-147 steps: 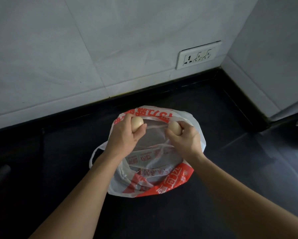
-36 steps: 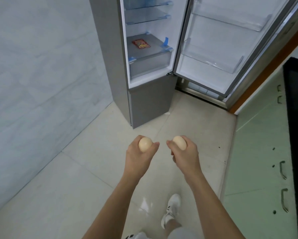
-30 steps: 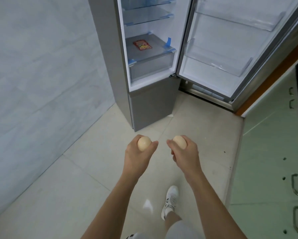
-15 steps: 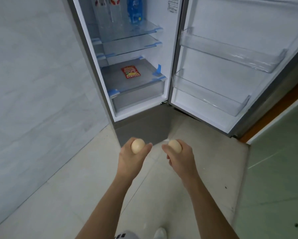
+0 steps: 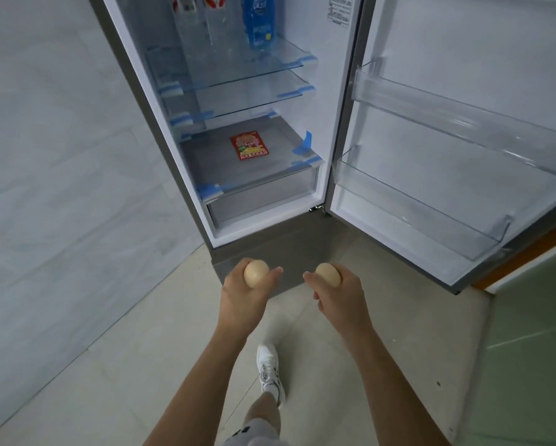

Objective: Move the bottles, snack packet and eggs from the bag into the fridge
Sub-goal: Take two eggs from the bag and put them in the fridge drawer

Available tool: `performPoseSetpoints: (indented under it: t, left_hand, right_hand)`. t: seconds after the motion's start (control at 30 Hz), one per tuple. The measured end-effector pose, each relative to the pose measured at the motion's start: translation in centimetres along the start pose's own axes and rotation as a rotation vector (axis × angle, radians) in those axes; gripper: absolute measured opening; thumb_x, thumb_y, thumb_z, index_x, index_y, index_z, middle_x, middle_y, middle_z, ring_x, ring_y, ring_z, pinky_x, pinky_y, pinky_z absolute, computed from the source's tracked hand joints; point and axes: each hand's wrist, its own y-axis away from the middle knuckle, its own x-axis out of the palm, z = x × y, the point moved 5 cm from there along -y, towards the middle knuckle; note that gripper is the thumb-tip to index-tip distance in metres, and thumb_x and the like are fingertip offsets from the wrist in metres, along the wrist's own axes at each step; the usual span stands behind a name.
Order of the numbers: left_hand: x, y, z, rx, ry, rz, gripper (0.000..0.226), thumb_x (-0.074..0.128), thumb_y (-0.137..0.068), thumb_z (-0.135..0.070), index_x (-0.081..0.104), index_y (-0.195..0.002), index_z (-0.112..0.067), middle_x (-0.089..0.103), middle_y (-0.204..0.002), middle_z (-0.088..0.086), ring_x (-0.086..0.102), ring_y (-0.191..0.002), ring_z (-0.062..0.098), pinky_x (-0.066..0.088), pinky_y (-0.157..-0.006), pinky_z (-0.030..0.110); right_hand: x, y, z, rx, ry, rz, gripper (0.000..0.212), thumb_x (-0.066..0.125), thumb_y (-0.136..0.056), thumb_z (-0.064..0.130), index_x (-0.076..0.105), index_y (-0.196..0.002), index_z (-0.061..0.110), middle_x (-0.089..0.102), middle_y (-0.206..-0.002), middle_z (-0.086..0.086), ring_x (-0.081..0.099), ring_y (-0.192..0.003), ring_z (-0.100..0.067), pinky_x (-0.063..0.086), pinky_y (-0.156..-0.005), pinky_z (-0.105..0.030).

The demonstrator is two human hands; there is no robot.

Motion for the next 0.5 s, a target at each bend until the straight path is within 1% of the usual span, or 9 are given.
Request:
performPoseSetpoints:
  t: [0.1,0.17,0.23,0.27,0.3,0.37,0.4,0.43,0.5]
  left_hand:
    - [0.8,-4.2,-0.8,0.008,0.009,-0.006,0.02,0.075,-0.084,-0.038,0.063,-0.085,-0.022,0.068,-0.079,0.004,0.064,-0.072,0.02,0.051,-0.06,0.029]
    - [1.5,-7.4,-1.4,0.007,0.02,0.004,0.021,0.075,-0.084,-0.039,0.063,-0.085,-0.022,0.067,-0.079,0.004,0.064,-0.072,0.021,0.052,-0.062,0.031]
    - [2.3,-10.8,-2.3,0.0,0.032,0.02,0.022,0.075,-0.084,-0.039,0.062,-0.085,-0.021,0.067,-0.081,0.005,0.065,-0.076,0.024,0.053,-0.064,0.033]
    - [2.7,-12.5,-2.9,0.001,0.041,0.025,0.022,0.075,-0.085,-0.038,0.062,-0.085,-0.02,0.067,-0.081,0.004,0.064,-0.075,0.024,0.053,-0.063,0.03]
    - [3.0,-14.2,-3.5,0.008,0.048,0.03,0.022,0.075,-0.085,-0.037,0.062,-0.085,-0.019,0.066,-0.08,0.004,0.063,-0.072,0.021,0.051,-0.06,0.025]
    - [3.6,-17.6,-4.5,0.014,0.056,0.038,0.023,0.074,-0.086,-0.035,0.061,-0.088,-0.015,0.064,-0.078,0.005,0.058,-0.066,0.014,0.045,-0.051,0.014]
    - [3.8,-19.1,-5.0,0.01,0.054,0.044,0.024,0.073,-0.087,-0.035,0.061,-0.091,-0.015,0.064,-0.079,0.005,0.056,-0.065,0.012,0.044,-0.049,0.013]
    - [4.0,-20.6,-5.2,0.005,0.045,0.049,0.024,0.072,-0.087,-0.036,0.061,-0.093,-0.015,0.064,-0.08,0.005,0.057,-0.066,0.011,0.046,-0.05,0.015]
    - [4.3,-23.2,-5.4,0.0,0.039,0.048,0.024,0.071,-0.087,-0.04,0.061,-0.094,-0.018,0.065,-0.081,0.004,0.061,-0.07,0.015,0.051,-0.059,0.026]
  right_hand:
    - [0.7,-3.8,1.4,-0.002,-0.008,0.003,0.029,0.075,-0.073,0.044,0.065,-0.077,0.017,0.061,-0.059,0.004,0.056,-0.057,-0.015,0.049,-0.06,-0.036]
    - [1.6,-6.7,2.9,-0.006,-0.009,0.018,0.027,0.076,-0.075,0.041,0.064,-0.076,0.017,0.059,-0.057,0.005,0.054,-0.056,-0.015,0.047,-0.059,-0.035]
    - [2.6,-10.0,4.8,-0.026,0.008,0.029,0.023,0.076,-0.076,0.039,0.063,-0.074,0.021,0.059,-0.058,0.004,0.055,-0.056,-0.015,0.046,-0.058,-0.034]
    - [3.2,-11.7,5.8,-0.041,0.017,0.032,0.021,0.076,-0.077,0.038,0.063,-0.073,0.022,0.059,-0.059,0.004,0.055,-0.057,-0.015,0.046,-0.058,-0.033]
    - [3.6,-13.4,6.9,-0.058,0.026,0.033,0.02,0.076,-0.078,0.038,0.063,-0.073,0.023,0.061,-0.061,0.004,0.057,-0.059,-0.016,0.046,-0.058,-0.033]
    - [4.4,-16.7,8.8,-0.08,0.033,0.032,0.018,0.077,-0.081,0.034,0.064,-0.074,0.024,0.063,-0.066,0.003,0.059,-0.062,-0.015,0.046,-0.059,-0.031]
    - [4.7,-18.3,9.5,-0.085,0.034,0.036,0.018,0.077,-0.083,0.031,0.063,-0.076,0.022,0.063,-0.066,0.003,0.059,-0.062,-0.013,0.046,-0.059,-0.03]
    - [5.1,-19.8,10.1,-0.087,0.041,0.041,0.018,0.076,-0.085,0.03,0.063,-0.078,0.02,0.063,-0.065,0.005,0.058,-0.059,-0.01,0.045,-0.059,-0.029]
    - [5.7,-22.3,10.8,-0.091,0.067,0.053,0.019,0.076,-0.086,0.029,0.061,-0.078,0.02,0.06,-0.057,0.011,0.055,-0.052,-0.003,0.044,-0.057,-0.026]
